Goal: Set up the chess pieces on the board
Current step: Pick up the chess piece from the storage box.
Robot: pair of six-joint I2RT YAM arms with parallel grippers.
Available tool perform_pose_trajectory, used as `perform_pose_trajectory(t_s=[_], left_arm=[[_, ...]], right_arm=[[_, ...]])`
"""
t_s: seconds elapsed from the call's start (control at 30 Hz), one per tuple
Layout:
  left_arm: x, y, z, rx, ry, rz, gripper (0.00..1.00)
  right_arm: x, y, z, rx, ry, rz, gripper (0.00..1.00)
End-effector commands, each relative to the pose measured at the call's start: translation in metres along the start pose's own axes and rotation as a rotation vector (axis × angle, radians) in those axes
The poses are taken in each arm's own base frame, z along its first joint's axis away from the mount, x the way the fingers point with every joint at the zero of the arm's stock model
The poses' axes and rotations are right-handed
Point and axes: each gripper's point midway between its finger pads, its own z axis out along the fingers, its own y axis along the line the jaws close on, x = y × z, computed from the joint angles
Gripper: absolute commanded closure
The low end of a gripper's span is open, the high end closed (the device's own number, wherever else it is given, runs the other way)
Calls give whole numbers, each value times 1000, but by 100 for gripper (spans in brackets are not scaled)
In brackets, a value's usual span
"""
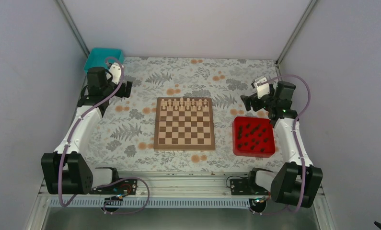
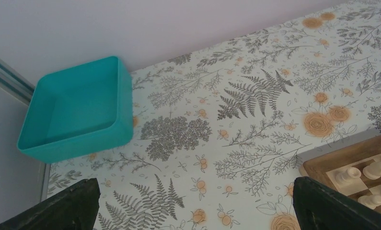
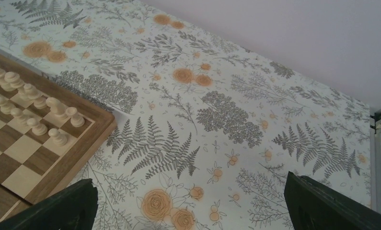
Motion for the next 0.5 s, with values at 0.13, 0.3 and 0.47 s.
perform_pose_trajectory(t_s=[0.13,0.3,0.47], left_arm=[[-4,-3,-9,12,-28,14,0],[-7,-3,-11,12,-39,18,0],[-5,-4,-10,17,-37,22,0]], right_arm=[[7,14,0,-74,15,-26,0],[9,12,1,-58,24,-34,0],[12,11,2,-53,34,-34,0]])
